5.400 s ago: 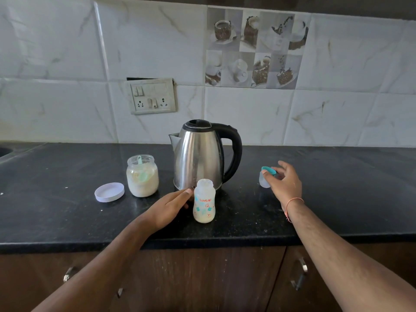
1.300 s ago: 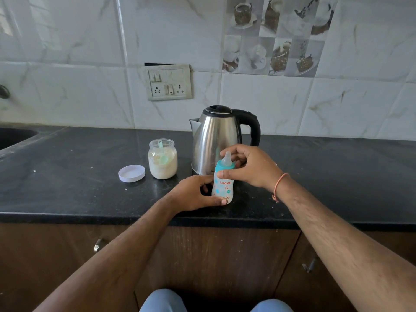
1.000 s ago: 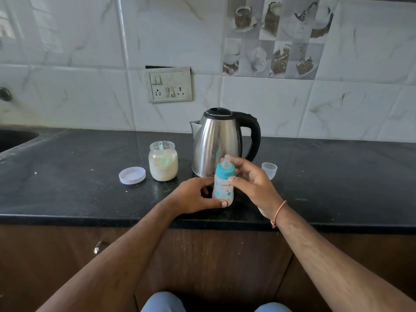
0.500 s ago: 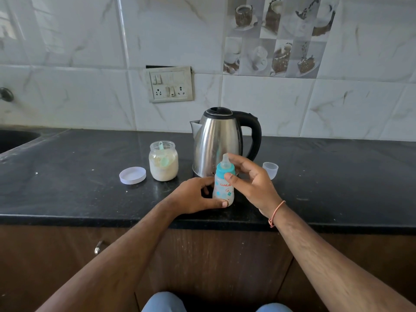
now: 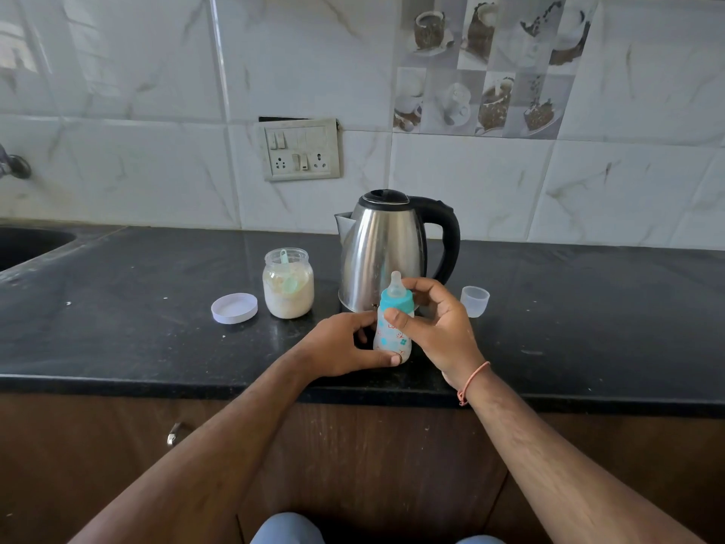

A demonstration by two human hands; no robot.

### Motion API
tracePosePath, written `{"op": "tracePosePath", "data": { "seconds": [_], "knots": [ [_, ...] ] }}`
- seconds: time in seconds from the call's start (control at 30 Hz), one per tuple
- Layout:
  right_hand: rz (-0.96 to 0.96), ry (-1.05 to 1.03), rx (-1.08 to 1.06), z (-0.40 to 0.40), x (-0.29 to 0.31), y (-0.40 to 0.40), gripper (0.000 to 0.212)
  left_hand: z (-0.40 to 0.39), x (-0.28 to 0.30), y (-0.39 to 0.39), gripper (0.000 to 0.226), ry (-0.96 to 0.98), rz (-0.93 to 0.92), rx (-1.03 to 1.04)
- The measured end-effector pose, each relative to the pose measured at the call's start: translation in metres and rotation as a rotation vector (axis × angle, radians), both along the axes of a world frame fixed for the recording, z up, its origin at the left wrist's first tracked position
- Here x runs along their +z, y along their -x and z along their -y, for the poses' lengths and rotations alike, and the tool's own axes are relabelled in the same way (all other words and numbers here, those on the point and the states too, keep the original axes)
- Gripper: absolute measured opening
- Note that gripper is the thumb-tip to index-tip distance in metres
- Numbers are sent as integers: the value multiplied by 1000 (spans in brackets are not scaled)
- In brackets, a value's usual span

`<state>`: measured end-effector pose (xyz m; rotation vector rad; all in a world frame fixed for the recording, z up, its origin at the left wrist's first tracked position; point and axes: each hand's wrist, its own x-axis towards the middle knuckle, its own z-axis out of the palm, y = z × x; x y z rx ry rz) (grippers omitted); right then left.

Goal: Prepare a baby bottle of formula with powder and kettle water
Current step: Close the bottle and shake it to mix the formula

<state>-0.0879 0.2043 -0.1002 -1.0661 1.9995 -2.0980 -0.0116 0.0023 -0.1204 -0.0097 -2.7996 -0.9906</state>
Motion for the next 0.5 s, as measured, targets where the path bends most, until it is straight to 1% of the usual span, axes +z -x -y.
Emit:
{"op": "tracePosePath", "data": {
  "seconds": [0.07,0.17,0.23,0.37,0.5],
  "knots": [
    [-19,20,1,3,-2,-2,40,0,-1,0,75,-4,2,2],
    [-40,34,77,2,-2,-1,43,1,-1,1,67,-8,5,-2],
    [-36,16,104,1,-1,1,42,1,-1,2,69,-9,11,-13],
    [23,19,169,-1,1,3,40,2,-1,2,70,-9,9,-11],
    [92,43,263,-2,6,7,44,2,-1,2,74,-1,29,-19]
  ]
}}
